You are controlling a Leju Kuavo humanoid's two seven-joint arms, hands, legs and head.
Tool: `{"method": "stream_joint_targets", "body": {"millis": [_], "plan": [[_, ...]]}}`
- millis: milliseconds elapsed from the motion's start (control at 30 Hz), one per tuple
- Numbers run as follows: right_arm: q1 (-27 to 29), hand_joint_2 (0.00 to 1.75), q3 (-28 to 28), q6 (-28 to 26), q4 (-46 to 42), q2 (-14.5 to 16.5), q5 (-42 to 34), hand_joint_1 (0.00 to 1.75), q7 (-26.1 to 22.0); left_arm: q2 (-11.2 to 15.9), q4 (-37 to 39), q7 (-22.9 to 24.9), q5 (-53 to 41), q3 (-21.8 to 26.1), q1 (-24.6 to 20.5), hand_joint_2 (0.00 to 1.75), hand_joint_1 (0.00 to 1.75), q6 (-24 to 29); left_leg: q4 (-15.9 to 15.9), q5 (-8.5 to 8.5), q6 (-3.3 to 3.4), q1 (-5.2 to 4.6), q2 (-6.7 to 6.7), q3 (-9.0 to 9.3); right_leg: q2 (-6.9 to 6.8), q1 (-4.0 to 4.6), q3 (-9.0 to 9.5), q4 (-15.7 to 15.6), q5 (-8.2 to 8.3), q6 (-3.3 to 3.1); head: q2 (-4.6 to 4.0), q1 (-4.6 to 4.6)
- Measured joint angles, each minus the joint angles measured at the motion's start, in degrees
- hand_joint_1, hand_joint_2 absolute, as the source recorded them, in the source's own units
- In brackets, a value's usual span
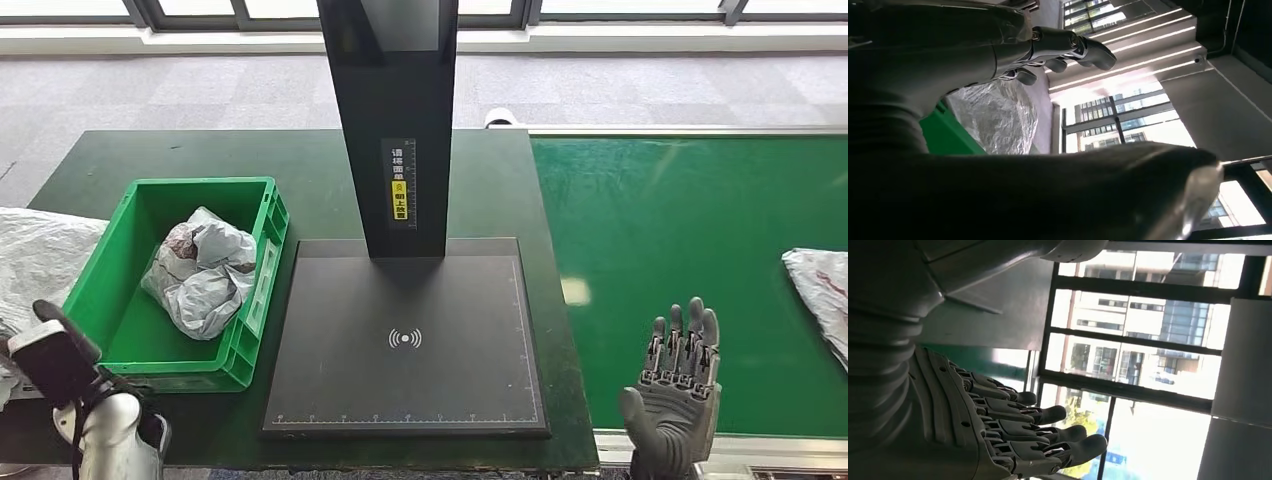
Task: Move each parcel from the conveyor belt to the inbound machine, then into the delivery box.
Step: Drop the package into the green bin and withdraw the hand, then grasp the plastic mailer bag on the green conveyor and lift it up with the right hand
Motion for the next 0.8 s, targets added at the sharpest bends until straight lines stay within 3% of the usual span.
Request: {"method": "stream_joint_targets", "body": {"millis": [100, 200, 400, 500, 633, 800], "plan": [[-0.2, 1.75, -0.8, -4.3, 3.1, -1.9, 0.8, 0.0, 0.0, -2.0, -8.1, 0.0, 3.9, -5.6, 5.7, 0.0, 0.0, -5.0, 0.0, -0.06, 0.09, -0.01, -0.19, -0.12, -0.25, -0.07, -0.01, 0.0, -0.06, 0.08, 0.0, 0.01], [-0.2, 1.75, -1.5, -6.1, 4.8, -3.1, 1.4, 0.0, 0.1, -3.2, -12.6, 0.0, 4.7, -9.3, 8.3, 0.0, 0.0, -8.2, 0.0, -0.05, 0.1, -0.02, -0.23, -0.16, -0.31, -0.07, -0.06, 0.0, -0.04, 0.1, 0.01, 0.0], [0.8, 1.75, -6.0, -13.3, 7.1, -3.7, 7.7, 0.0, 2.1, -3.6, -11.9, 0.1, 4.7, -21.0, 8.1, 0.0, 0.0, -30.5, 0.0, 0.04, 0.19, -0.09, -0.46, -0.26, -0.51, -0.06, -0.03, 0.0, -0.03, 0.13, 0.0, 0.0], [1.0, 1.75, -8.6, -14.9, 8.4, -3.9, 10.2, 0.0, 3.1, -3.9, -10.6, 0.1, 5.9, -25.8, 7.8, 0.0, 0.0, -35.7, 0.0, 0.04, 0.18, -0.09, -0.26, -0.33, -0.34, -0.12, -0.06, 0.0, 0.03, 0.14, 0.01, 0.01], [-3.1, 1.75, -11.3, -15.2, 16.2, -5.4, 15.8, 0.0, 6.1, -4.8, -10.0, 0.1, 8.9, -27.5, 8.3, 0.0, 0.0, -44.4, 0.0, -0.01, 0.22, -0.09, -0.14, -0.67, -0.24, -0.12, -0.09, 0.0, 0.03, 0.16, 0.01, -0.01], [-11.5, 1.75, -13.0, -17.6, 32.3, -9.5, 21.9, 0.0, 7.4, -6.5, -11.7, 0.1, 9.2, -27.6, 10.4, 0.0, 0.0, -46.5, 0.1, 0.17, 0.39, -0.12, -0.23, -0.39, -0.32, -0.17, -0.15, 0.0, 0.17, 0.31, 0.01, -0.01]]}}
